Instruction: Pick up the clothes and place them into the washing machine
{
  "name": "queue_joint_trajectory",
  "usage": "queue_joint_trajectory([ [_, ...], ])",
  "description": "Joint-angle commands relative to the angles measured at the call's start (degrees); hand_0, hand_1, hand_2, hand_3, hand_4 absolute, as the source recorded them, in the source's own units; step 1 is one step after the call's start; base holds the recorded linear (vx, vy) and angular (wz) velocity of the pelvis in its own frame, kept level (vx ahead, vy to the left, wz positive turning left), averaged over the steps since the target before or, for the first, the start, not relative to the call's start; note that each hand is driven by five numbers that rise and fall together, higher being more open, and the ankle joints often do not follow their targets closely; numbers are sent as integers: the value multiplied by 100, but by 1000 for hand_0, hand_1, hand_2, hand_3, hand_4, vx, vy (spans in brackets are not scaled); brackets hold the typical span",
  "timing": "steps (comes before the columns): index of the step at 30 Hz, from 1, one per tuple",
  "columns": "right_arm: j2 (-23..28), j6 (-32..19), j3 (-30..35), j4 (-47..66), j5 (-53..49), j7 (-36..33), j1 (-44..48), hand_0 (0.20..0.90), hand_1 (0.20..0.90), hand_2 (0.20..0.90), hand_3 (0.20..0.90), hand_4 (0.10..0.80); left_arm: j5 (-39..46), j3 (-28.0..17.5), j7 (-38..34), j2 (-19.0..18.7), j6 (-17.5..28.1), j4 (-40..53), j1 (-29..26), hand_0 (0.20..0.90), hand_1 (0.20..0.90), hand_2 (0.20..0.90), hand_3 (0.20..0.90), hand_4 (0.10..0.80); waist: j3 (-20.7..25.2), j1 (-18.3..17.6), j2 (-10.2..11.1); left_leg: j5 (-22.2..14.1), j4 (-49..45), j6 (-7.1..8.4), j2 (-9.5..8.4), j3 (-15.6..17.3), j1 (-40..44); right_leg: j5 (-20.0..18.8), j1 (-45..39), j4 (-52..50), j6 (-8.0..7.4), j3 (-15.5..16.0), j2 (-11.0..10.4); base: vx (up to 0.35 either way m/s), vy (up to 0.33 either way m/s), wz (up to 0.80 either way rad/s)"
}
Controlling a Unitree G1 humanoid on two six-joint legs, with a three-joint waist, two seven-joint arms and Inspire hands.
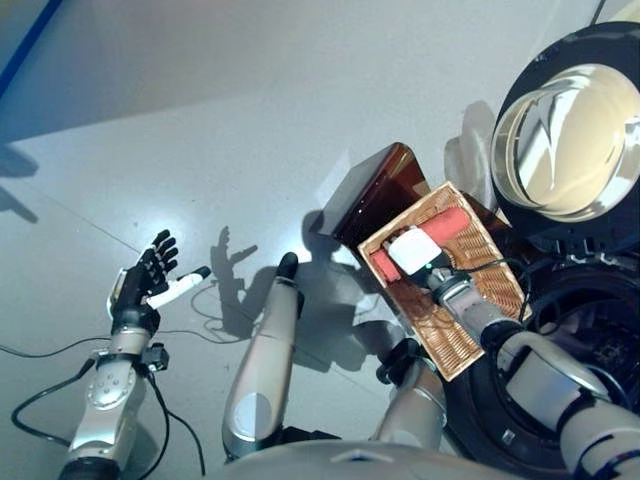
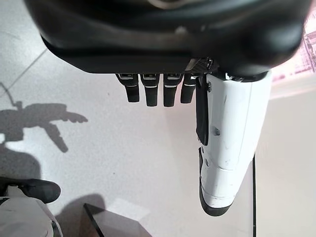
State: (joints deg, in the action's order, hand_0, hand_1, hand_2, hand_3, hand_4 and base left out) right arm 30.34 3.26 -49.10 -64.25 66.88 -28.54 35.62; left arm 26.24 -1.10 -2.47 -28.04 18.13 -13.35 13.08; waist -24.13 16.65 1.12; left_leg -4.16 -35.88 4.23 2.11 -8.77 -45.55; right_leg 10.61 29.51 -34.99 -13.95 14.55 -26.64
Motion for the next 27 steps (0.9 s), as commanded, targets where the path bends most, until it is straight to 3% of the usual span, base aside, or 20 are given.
queue_joint_trajectory([
  [1,206,411,395,-189,-93,-123,-21,200,200,200,200,300,144,-186,-85,-235,546,487,299,900,900,900,900,800,352,14,-204,16,232,108,132,-62,-151,-452,371,-317,169,-424,63,0,0,0],
  [16,99,476,521,-152,-142,-183,-42,200,200,200,200,300,64,-225,-145,-243,561,470,240,900,900,900,900,800,353,-58,-188,22,279,97,149,-55,-119,-488,371,-286,165,-428,59,-10,3,-1],
  [17,97,462,524,-106,-154,-208,-36,200,200,200,200,300,46,-227,-150,-241,560,437,229,900,900,900,900,800,341,-49,-188,254,402,68,152,-42,-132,-694,394,-164,213,-396,67,-100,36,0],
  [20,54,436,601,-64,-292,-273,-29,200,200,200,200,300,2,-218,-159,-258,558,433,206,900,900,900,900,800,336,-50,-143,286,481,68,174,-40,-65,-768,303,-22,202,-352,86,-3,-6,0],
  [21,56,420,599,-26,-319,-288,-40,200,200,200,200,300,5,-227,-157,-259,560,425,205,900,900,900,900,800,358,-74,-105,108,471,94,190,-48,14,-645,237,-35,145,-372,96,0,0,0],
  [22,70,392,619,34,-358,-327,-47,200,200,200,200,300,2,-241,-152,-260,565,431,204,900,900,900,900,800,335,-72,-97,300,547,68,191,-27,-3,-831,256,66,187,-340,99,0,0,0],
  [27,123,304,720,166,-550,-430,-112,200,200,200,200,300,23,-237,-105,-291,559,372,160,900,900,900,900,800,390,-108,58,376,805,67,244,-34,170,-1007,33,431,158,-232,122,-10,-8,-2],
])
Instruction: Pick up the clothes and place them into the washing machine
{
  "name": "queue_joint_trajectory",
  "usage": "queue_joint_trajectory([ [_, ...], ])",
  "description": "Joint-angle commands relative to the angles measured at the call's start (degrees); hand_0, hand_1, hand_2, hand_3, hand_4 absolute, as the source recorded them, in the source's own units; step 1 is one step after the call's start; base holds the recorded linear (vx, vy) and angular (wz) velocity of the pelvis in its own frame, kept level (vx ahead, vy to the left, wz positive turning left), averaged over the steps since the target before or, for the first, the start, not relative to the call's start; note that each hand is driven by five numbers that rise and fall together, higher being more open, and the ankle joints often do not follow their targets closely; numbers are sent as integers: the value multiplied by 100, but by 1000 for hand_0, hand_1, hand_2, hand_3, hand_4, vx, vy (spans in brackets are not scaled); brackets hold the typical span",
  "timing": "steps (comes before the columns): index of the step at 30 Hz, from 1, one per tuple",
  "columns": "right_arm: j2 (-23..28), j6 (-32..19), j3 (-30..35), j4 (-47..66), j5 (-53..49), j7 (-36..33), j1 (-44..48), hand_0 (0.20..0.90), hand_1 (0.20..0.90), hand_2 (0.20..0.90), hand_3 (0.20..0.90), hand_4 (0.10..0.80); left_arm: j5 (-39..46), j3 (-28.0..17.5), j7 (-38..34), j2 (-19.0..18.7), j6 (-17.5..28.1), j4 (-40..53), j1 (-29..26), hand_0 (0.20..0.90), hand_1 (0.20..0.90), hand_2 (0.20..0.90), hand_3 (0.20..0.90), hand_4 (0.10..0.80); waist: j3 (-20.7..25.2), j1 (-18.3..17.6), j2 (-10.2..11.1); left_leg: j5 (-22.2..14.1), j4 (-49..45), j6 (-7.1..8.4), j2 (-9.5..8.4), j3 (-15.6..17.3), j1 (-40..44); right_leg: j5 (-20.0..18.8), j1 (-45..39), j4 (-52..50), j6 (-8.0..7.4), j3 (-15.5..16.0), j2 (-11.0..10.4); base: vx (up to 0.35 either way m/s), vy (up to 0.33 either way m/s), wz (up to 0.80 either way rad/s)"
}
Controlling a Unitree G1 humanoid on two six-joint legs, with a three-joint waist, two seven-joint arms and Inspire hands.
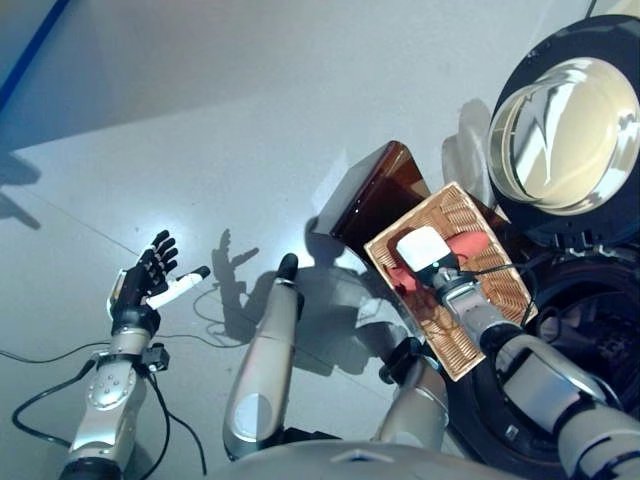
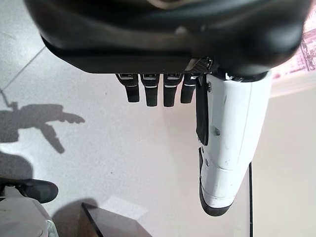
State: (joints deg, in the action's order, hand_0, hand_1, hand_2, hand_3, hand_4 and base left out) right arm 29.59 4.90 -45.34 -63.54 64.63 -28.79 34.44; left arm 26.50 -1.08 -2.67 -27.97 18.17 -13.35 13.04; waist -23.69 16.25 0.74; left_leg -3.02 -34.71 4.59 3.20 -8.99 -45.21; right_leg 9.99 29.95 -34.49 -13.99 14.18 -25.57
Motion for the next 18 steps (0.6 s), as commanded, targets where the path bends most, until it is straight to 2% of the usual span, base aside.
queue_joint_trajectory([
  [1,212,134,355,85,-358,-415,14,200,200,200,200,300,-6,-234,-81,-310,552,361,169,900,900,900,900,800,358,-76,114,277,735,33,135,-11,161,-976,-45,433,150,-173,18,0,0,0],
  [13,303,-141,672,418,-925,-649,-303,200,200,200,200,300,-64,-308,-123,-311,554,253,183,900,900,900,900,800,563,-201,487,639,1720,97,316,123,835,-1440,-786,1628,46,55,194,25,-21,-5],
  [18,215,-288,1085,462,-1376,-767,-646,200,200,200,200,300,-61,-336,-137,-207,540,143,193,900,900,900,900,800,689,-297,608,806,2144,161,394,175,1183,-1667,-1188,2234,-14,149,276,50,-21,-8],
])
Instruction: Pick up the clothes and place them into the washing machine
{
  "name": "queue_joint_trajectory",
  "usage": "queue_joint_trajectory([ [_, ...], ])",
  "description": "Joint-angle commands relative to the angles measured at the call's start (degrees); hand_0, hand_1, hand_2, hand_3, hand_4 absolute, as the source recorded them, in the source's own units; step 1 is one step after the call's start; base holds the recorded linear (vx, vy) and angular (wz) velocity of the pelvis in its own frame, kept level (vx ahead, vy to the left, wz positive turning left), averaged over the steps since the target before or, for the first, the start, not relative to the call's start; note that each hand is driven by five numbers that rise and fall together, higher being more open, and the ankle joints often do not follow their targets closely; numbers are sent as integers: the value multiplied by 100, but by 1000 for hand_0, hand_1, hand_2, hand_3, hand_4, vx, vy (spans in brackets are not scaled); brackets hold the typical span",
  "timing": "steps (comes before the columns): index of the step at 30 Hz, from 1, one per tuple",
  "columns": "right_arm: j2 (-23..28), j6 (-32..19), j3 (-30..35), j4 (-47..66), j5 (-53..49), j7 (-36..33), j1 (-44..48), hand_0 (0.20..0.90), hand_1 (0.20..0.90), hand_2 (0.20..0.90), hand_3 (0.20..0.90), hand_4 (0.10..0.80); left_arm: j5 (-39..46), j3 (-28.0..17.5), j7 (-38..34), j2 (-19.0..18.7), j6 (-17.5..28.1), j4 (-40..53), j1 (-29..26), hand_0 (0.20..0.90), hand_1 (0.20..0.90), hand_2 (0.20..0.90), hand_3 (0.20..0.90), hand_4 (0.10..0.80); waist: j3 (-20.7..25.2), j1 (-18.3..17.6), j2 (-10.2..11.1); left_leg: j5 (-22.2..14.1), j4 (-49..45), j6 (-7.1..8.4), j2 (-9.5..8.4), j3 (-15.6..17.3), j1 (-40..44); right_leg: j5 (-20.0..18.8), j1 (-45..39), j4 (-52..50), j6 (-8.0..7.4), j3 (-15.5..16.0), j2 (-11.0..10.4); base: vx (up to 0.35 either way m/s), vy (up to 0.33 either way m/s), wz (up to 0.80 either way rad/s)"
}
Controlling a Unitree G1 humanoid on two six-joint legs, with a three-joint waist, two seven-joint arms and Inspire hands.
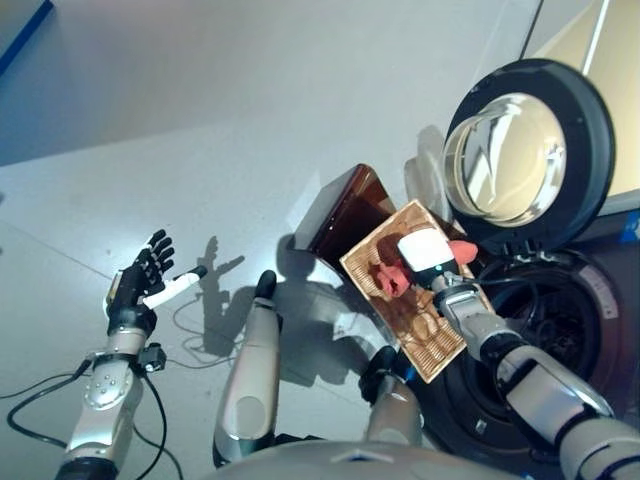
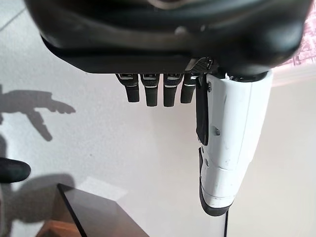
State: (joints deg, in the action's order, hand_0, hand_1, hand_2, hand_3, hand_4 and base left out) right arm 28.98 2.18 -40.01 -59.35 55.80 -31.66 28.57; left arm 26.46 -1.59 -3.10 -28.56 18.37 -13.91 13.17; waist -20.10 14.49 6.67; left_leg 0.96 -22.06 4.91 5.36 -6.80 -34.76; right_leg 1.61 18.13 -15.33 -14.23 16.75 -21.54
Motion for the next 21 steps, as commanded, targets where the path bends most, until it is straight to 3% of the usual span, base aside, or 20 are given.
queue_joint_trajectory([
  [1,258,-33,642,51,-590,-509,-121,200,200,200,200,300,-55,-281,-102,-122,519,176,192,900,900,900,900,800,362,-137,25,437,967,141,196,-24,208,-866,-64,415,-2,-79,-106,50,-12,-3],
  [7,163,-259,1275,398,-1228,-700,-548,200,200,200,200,300,-83,-353,-171,24,542,130,260,900,900,900,900,800,483,-265,47,586,1209,181,248,52,397,-1051,-302,806,-44,-1,-69,30,-2,-12],
  [11,13,-702,1988,1141,-1979,-701,-1168,200,200,200,200,300,-130,-427,-270,191,527,69,273,900,900,900,900,800,513,-399,21,519,1091,186,258,78,450,-1025,-312,747,-31,-92,-88,29,11,-5],
  [14,-348,-1158,2759,1695,-2998,-717,-1759,200,200,200,200,300,-157,-475,-360,345,509,-32,312,900,900,900,900,800,534,-547,-42,456,997,191,294,130,515,-970,-328,733,-14,-180,-94,6,19,-15],
  [21,-887,-1712,3673,1735,-4768,-577,-2025,200,200,200,200,300,-182,-550,-493,464,470,-182,294,900,900,900,900,800,485,-747,-205,384,775,174,307,217,431,-913,-187,611,15,-357,-125,-19,14,-8],
])
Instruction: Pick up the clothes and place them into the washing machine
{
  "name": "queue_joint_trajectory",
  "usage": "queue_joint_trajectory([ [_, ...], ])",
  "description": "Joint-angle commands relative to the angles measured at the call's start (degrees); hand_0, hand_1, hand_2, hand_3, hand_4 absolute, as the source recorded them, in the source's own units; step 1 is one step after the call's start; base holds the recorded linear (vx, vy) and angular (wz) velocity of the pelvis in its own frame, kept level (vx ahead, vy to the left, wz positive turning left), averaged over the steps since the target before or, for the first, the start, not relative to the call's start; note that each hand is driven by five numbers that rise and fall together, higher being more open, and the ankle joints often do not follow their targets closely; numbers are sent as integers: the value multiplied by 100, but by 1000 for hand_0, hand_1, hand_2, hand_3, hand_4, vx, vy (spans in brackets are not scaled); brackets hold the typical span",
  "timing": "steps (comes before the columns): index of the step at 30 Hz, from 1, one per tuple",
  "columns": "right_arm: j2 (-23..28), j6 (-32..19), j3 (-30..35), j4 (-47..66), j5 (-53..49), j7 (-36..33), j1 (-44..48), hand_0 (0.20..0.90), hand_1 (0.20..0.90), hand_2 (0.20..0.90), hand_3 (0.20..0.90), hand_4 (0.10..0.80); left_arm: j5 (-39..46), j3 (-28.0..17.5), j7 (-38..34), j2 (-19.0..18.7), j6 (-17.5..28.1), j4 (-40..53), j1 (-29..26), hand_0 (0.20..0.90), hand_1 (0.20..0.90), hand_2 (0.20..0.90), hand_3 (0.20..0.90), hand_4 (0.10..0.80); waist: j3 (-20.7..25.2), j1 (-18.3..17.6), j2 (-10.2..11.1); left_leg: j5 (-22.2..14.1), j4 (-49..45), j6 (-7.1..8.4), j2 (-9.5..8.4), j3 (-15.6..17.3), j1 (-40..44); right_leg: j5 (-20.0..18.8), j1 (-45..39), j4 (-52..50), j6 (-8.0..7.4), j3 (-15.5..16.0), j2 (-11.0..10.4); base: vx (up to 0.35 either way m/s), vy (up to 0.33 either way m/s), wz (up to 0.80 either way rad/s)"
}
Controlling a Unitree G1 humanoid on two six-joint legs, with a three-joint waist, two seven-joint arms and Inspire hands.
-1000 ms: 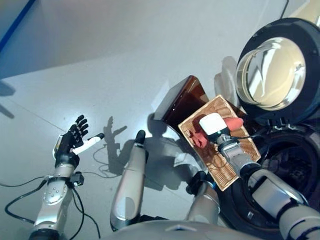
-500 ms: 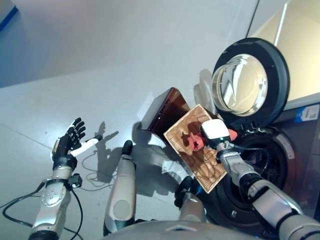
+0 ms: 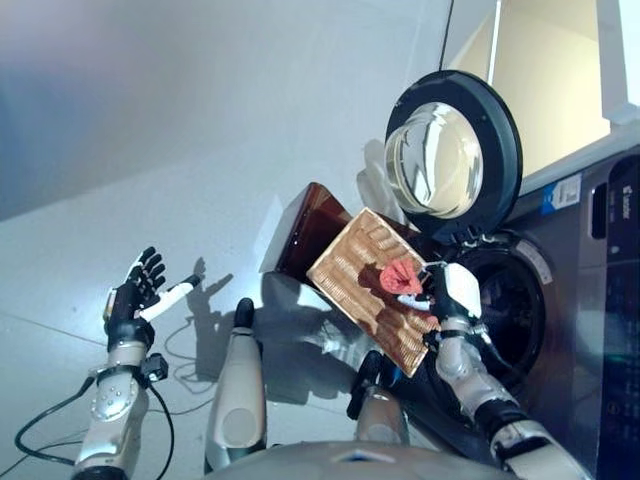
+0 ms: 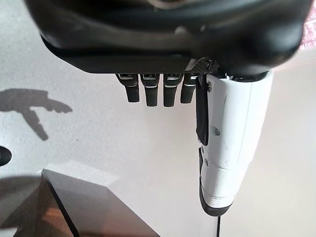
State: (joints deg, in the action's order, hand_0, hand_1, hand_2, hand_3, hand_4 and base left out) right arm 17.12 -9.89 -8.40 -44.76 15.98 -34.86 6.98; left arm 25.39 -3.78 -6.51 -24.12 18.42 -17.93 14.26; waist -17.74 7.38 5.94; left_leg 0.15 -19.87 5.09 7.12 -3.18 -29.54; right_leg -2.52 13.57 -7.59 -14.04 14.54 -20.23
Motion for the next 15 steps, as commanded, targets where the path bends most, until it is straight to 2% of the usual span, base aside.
queue_joint_trajectory([
  [1,269,-546,568,241,-918,-245,155,200,200,200,200,300,-65,-331,-166,48,459,218,184,900,900,900,900,800,246,-53,-152,463,544,151,131,-138,-99,-499,296,-177,0,-154,-264,-30,27,-11],
  [5,461,-354,339,-145,-398,-309,312,200,200,200,200,300,-28,-284,-102,56,518,250,223,900,900,900,900,800,214,-46,-260,434,491,142,128,-127,-159,-478,397,-251,11,-212,-290,-28,10,-12],
  [10,1350,379,-427,-1117,1239,-525,780,200,200,200,200,300,24,-168,106,-92,612,439,327,900,900,900,900,800,190,70,-388,382,415,152,103,-163,-265,-428,489,-348,7,-238,-310,-16,-8,1],
  [15,1776,897,-770,-1901,1908,-531,1114,200,200,200,200,300,123,40,225,-201,567,417,295,900,900,900,900,800,215,120,-467,405,382,137,86,-146,-310,-439,604,-434,19,-302,-321,-9,-1,-1],
])
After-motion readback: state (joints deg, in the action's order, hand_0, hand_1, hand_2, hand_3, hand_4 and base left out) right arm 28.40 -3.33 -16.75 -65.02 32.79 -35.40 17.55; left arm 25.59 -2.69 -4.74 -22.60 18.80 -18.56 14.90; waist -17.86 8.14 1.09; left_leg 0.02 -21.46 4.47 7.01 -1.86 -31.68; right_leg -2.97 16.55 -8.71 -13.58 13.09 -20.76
